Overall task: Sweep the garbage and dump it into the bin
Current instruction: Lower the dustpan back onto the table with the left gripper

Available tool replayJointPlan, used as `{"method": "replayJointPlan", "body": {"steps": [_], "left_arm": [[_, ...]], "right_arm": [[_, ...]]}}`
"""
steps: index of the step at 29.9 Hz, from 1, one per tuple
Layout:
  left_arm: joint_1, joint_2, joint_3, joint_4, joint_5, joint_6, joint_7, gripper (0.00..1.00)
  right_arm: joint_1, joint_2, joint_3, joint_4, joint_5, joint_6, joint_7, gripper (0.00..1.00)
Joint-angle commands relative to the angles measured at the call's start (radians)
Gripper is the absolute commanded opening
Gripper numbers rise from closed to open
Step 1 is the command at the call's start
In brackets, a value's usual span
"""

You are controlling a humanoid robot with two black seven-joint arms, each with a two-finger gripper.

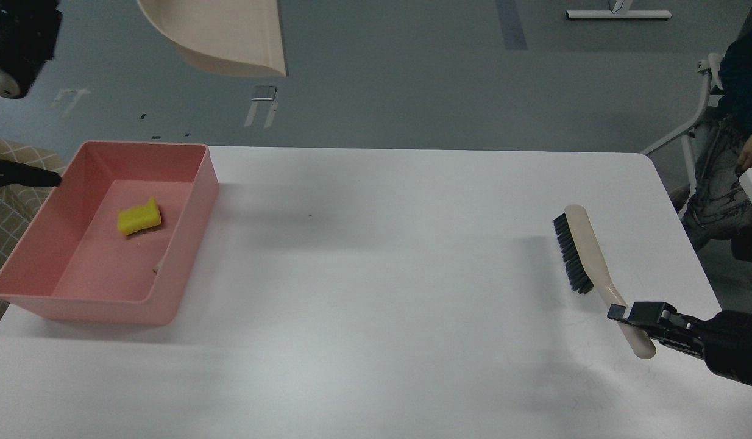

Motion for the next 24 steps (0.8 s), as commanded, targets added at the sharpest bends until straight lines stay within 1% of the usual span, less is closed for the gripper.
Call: {"method": "replayJointPlan", "body": {"steps": [1, 3, 6, 8, 11, 17, 20, 24], "left_arm": [[-0.017, -0.083, 0.113, 0.000, 0.002, 0.056, 0.005, 0.00], [-0.016, -0.158, 0.197, 0.000, 0.003, 0.095, 0.012, 0.00], [-0.004, -0.223, 0.281, -0.001, 0.003, 0.134, 0.025, 0.00], [0.005, -0.238, 0.308, -0.001, 0.003, 0.155, 0.030, 0.00], [0.059, -0.266, 0.358, -0.003, 0.002, 0.185, 0.030, 0.00], [0.133, -0.297, 0.366, 0.005, 0.005, 0.211, 0.022, 0.00], [0.147, -0.298, 0.371, 0.020, 0.005, 0.226, 0.010, 0.00], [0.170, -0.298, 0.371, 0.034, 0.005, 0.237, 0.007, 0.00]], "right_arm": [[-0.001, -0.003, 0.002, -0.001, -0.001, -0.001, 0.000, 0.00], [-0.001, -0.004, 0.002, -0.001, -0.001, -0.002, 0.000, 0.00], [-0.001, -0.004, 0.003, -0.001, -0.001, -0.001, 0.000, 0.00], [-0.001, -0.004, 0.005, -0.001, -0.001, -0.001, 0.000, 0.00], [-0.001, -0.003, 0.004, -0.001, -0.001, -0.002, 0.000, 0.00], [-0.001, -0.001, 0.002, -0.001, -0.001, -0.001, 0.000, 0.00], [-0.002, -0.001, 0.003, -0.001, -0.001, -0.001, 0.000, 0.00], [-0.001, -0.001, 0.003, -0.001, -0.001, -0.001, 0.000, 0.00]]}}
